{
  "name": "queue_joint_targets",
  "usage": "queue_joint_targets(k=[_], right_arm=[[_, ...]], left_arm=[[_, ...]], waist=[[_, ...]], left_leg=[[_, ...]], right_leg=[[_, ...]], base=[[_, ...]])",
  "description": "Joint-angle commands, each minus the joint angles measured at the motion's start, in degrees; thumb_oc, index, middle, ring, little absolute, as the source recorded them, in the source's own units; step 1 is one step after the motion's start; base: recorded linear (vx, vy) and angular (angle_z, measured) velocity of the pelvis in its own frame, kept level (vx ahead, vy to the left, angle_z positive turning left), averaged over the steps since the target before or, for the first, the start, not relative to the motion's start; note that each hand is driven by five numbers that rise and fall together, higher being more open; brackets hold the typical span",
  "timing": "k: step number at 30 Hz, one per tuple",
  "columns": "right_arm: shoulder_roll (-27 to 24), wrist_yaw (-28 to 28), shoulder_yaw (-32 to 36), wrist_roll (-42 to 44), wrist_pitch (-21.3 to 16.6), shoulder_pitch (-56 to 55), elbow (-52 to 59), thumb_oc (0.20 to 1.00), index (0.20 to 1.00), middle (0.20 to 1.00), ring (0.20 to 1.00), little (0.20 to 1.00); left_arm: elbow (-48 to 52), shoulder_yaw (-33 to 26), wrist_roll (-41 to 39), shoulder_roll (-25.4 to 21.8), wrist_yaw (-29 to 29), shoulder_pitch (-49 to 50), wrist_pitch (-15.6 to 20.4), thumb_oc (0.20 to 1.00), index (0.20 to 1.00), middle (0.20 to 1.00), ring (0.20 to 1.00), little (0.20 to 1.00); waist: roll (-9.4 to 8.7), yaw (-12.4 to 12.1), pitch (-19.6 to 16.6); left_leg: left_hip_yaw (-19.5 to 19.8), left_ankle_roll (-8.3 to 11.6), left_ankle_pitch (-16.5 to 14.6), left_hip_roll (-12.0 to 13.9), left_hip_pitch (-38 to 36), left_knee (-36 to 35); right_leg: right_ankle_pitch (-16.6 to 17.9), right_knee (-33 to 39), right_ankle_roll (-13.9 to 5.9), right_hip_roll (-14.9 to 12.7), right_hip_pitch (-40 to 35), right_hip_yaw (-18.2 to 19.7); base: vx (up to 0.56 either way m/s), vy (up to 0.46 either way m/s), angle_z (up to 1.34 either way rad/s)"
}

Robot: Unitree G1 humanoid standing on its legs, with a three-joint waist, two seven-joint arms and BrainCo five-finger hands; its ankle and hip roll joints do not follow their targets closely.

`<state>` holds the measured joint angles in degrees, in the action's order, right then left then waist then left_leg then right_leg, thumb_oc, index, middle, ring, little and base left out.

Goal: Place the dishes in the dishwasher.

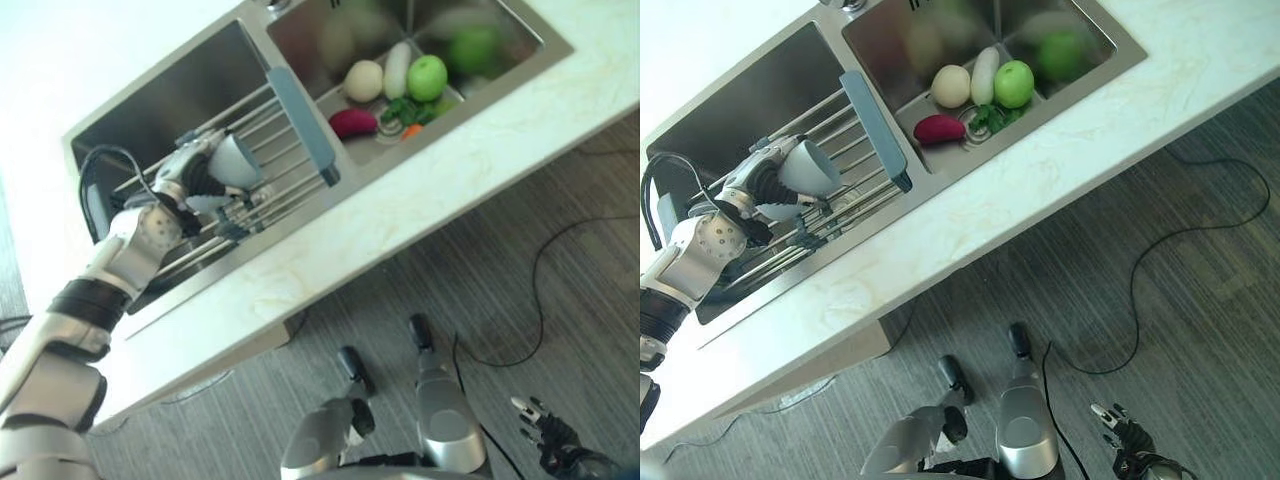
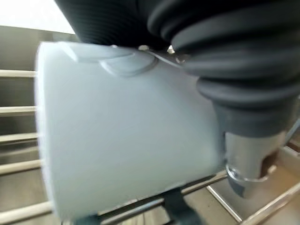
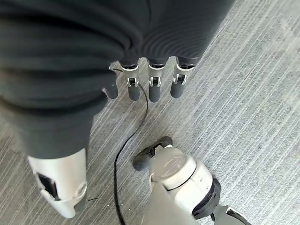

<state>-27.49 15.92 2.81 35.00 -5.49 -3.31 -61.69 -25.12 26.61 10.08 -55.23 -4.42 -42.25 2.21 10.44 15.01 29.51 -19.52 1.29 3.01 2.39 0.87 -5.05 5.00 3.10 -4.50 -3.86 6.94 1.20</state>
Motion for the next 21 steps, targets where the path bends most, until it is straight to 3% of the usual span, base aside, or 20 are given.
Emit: queue_joint_targets(k=[1,12,21], right_arm=[[-2.1,0.7,-0.3,2.2,-0.2,-2.4,1.0,1.000,1.000,1.000,1.000,1.000],[-3.1,0.4,0.1,2.4,-0.7,-2.4,2.8,1.000,1.000,1.000,1.000,1.000],[-1.4,0.1,0.1,0.9,-1.5,-3.1,1.7,1.000,1.000,1.000,1.000,1.000]], left_arm=[[-4.7,0.9,0.7,0.8,3.0,-0.9,-2.0,0.200,0.200,0.200,0.200,0.200],[-6.1,3.9,-0.7,1.5,11.4,-0.1,-5.3,0.200,0.200,0.200,0.200,0.200],[-1.0,1.4,2.3,-0.5,6.0,1.8,0.8,0.200,0.200,0.200,0.200,0.200]], waist=[[-1.71,2.3,-3.5],[-1.21,2.7,-3.1],[-1.36,1.1,-5.7]], left_leg=[[1.4,2.47,-6.0,3.0,2.3,8.9],[1.5,2.22,-6.4,2.9,2.6,10.0],[2.1,2.00,-6.6,2.6,1.0,8.9]], right_leg=[[-3.6,-7.3,-5.46,-8.2,4.6,-3.2],[-3.8,-8.2,-5.41,-8.6,5.1,-3.3],[-4.2,-7.2,-5.48,-8.4,2.3,-4.4]], base=[[0.01,0.031,-0.05],[0.01,0.022,-0.03],[0.00,0.011,0.09]])
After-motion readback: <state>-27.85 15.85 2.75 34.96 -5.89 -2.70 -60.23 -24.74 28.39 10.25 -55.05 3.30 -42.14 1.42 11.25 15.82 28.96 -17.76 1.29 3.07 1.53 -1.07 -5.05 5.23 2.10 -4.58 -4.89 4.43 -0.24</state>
